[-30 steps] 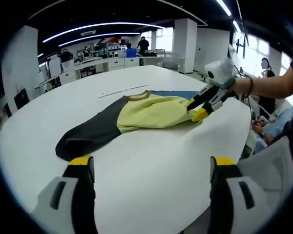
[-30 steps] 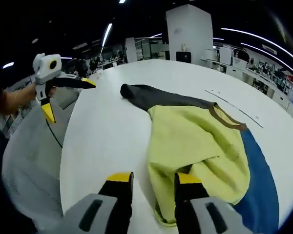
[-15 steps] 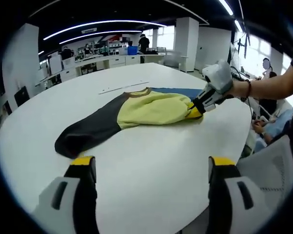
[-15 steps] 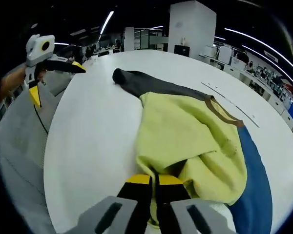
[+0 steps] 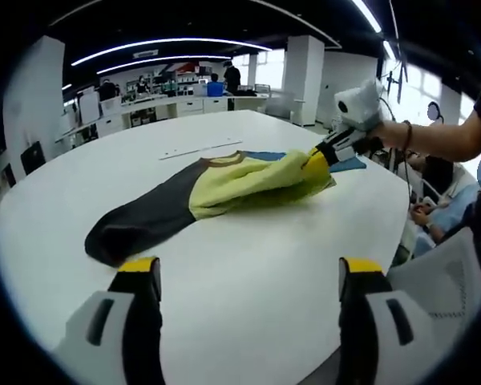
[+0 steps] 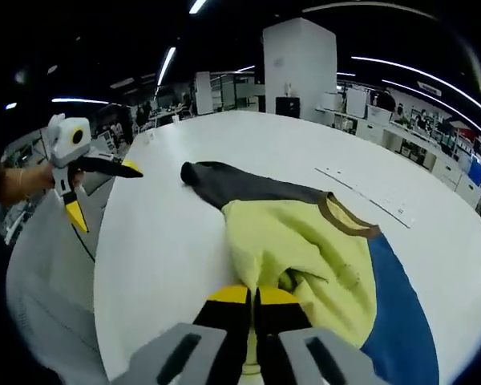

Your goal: Fold the garment on the visible template until the final outline fits inside the template.

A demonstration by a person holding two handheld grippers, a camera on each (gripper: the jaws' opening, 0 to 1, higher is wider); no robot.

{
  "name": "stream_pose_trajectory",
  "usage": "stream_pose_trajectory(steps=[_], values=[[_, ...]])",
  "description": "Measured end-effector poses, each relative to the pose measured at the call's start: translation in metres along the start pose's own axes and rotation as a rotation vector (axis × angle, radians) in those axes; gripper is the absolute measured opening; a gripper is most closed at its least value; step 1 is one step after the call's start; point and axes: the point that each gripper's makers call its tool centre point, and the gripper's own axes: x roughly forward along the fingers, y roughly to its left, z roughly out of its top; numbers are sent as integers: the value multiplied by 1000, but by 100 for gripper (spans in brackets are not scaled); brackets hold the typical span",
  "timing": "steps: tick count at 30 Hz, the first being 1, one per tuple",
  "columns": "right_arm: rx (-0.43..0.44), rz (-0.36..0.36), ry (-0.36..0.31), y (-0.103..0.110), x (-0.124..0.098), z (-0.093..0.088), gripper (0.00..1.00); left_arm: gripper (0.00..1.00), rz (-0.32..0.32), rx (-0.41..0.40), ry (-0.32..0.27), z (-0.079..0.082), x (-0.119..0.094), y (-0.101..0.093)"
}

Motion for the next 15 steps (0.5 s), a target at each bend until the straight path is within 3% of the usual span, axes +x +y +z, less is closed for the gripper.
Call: stream_pose_trajectory(steps=[6,15], values=[[52,-14,-38,-12,1,20,0,87,-10,6,6,0,2,-1],[221,-77,-69,-46,13,35,0,85,-19,3,12,-1,6,-1]])
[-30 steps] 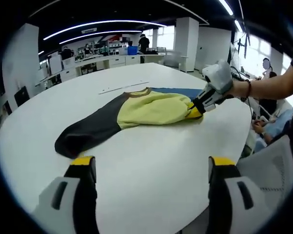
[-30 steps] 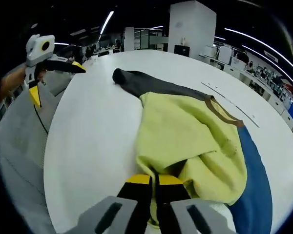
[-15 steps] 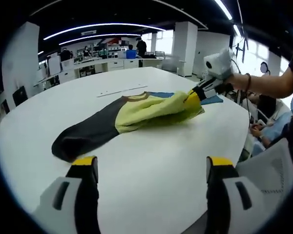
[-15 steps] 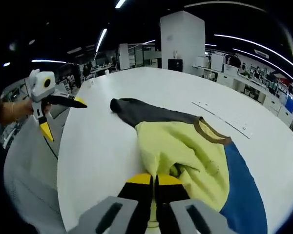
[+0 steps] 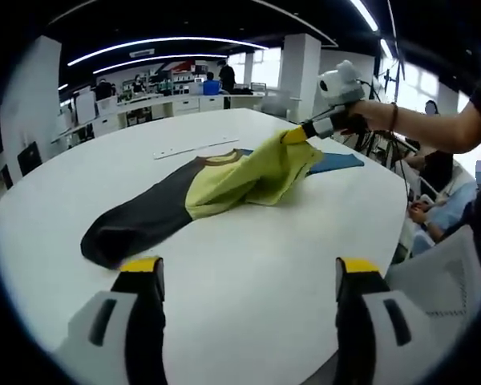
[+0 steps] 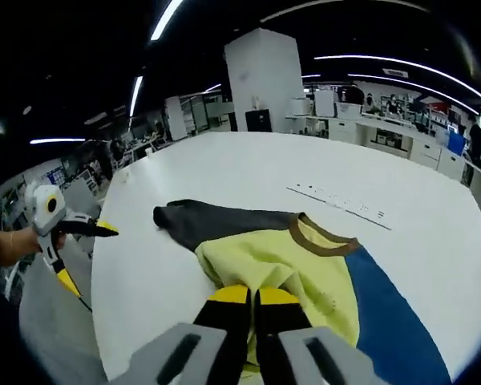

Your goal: Fold the garment on the visible template until the final outline fits inside the template.

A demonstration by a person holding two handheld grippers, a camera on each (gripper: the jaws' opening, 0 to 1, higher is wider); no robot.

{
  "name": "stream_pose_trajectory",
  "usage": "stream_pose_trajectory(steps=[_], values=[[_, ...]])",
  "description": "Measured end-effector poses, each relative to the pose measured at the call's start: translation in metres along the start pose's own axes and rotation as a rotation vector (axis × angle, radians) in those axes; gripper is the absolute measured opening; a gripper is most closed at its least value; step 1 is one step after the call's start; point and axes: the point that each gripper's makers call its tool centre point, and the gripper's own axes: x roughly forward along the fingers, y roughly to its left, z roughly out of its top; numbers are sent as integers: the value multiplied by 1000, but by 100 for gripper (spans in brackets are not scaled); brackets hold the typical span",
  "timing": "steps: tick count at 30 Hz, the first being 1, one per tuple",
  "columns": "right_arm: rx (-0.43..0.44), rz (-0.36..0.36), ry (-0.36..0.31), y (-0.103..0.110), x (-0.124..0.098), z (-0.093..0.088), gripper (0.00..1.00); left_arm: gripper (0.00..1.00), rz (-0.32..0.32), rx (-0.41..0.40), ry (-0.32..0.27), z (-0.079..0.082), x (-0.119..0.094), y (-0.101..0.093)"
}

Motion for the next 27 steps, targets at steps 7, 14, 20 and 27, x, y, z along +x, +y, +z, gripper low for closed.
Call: stream_pose_trajectory(steps=[7,14,20,27], values=[[61,-50,8,-21,16,5,0,84,-4,5,0,2,3,1],[131,-82,36,-41,35,-3,0,82,-11,-4,9,0,7,3],[147,-108,72,-55,48,-11,0,81,-13,-9,20,-2,11,5],[136,-137,130,-65,63,-27,0,81,-12,-13,27,-4,14,9]])
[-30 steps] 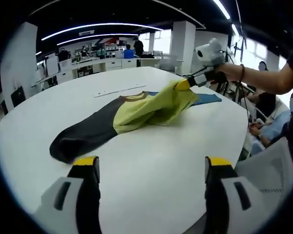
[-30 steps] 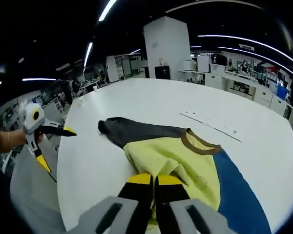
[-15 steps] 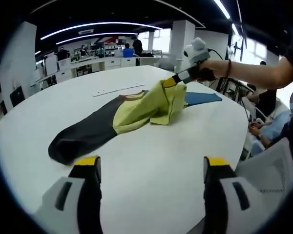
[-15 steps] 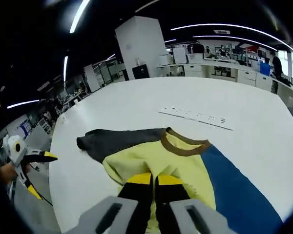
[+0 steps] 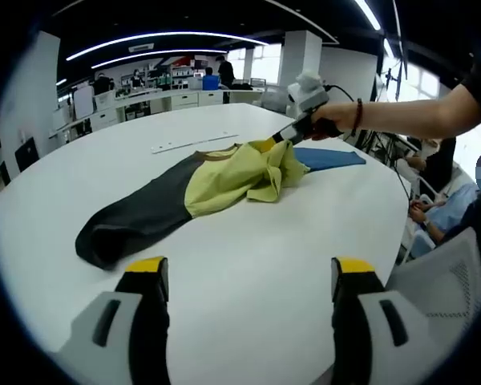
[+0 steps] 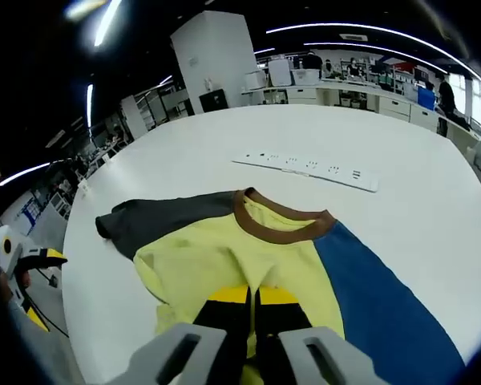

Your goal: Fold the garment on the visible template until the final outline fits inside the template.

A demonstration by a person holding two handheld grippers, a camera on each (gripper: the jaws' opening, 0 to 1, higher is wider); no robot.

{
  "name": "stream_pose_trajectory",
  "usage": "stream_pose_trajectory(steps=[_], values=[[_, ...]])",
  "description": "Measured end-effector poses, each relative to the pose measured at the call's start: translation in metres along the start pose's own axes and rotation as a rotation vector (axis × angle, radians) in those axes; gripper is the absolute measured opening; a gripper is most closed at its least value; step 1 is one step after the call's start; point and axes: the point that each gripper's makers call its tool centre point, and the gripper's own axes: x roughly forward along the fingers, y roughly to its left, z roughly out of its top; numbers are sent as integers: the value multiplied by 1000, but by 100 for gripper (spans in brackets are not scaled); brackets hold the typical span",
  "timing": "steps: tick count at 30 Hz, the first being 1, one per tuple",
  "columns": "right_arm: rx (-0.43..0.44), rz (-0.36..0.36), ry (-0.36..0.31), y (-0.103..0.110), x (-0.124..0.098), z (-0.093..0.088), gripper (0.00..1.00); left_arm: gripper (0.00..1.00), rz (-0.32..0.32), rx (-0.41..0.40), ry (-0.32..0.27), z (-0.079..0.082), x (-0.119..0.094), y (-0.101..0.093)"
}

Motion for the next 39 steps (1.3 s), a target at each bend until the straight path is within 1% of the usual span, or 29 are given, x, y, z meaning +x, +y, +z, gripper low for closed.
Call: stream_pose_trajectory(steps=[5,10,15,19,20,23,24,27,32,37,39], values=[[-10,-13,33,-5,9,-7,0,81,4,-11,1,-1,2,4],[-47,-27,68,-8,14,-18,0,80,8,-15,5,-3,2,6],[-71,-35,69,-8,14,-17,0,79,14,-26,-3,-4,-1,9],[-49,-46,61,-8,11,-16,0,79,18,-27,0,-4,-1,9],[-45,-56,61,-8,9,-15,2,79,19,-28,0,-4,-1,9],[-45,-76,35,-11,2,-8,24,78,24,-27,-9,0,-1,10],[-41,-75,22,-11,-1,-4,30,78,25,-29,-13,2,-1,10],[-29,-64,-9,-9,-11,3,31,76,27,-42,-30,7,0,12],[-23,-37,-50,-4,-29,6,37,72,30,-44,-59,21,7,13],[-4,-15,-76,-1,-47,2,40,69,48,-51,-89,33,15,16],[-4,-8,-81,0,-53,-1,41,66,58,-45,-90,37,19,17]])
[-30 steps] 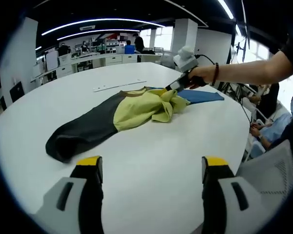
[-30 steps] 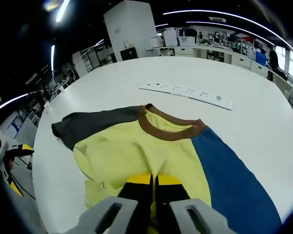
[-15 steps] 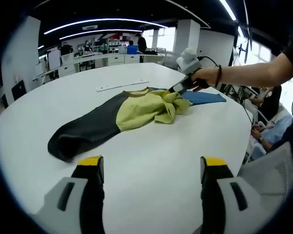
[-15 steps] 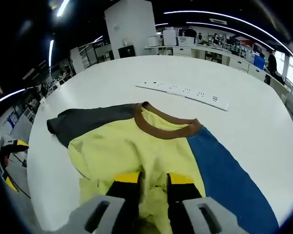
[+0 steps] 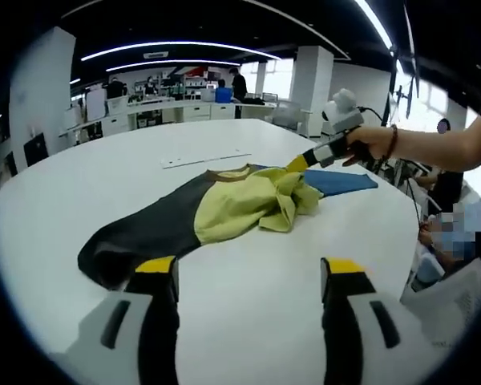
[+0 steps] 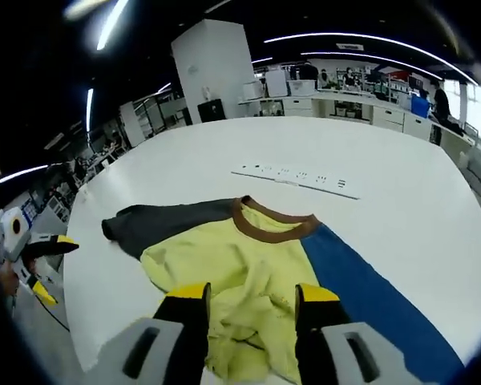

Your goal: Fold the garment on the visible template until the final outline fits inside the template.

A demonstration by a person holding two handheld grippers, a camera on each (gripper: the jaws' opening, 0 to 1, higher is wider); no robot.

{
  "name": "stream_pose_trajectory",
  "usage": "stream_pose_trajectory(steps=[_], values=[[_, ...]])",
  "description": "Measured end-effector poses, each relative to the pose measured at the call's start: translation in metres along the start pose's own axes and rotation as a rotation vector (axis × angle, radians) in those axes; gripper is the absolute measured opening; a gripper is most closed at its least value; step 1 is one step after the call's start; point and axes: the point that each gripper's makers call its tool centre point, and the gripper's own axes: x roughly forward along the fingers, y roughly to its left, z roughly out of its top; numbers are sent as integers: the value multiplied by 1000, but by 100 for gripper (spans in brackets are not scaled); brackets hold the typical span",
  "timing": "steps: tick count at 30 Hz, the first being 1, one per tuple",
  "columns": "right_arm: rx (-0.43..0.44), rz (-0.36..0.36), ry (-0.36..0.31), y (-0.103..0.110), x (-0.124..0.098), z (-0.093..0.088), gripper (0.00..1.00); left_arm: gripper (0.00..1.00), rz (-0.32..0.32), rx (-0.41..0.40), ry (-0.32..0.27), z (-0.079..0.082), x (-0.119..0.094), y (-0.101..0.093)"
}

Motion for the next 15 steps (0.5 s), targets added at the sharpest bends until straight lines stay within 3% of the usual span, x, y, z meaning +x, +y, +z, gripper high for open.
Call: stream_pose_trajectory(steps=[6,15], values=[[32,27,-22,3,-22,-11,40,61,9,-15,-34,13,15,2],[9,43,5,6,-40,-37,38,49,-20,-45,-31,15,40,-4]])
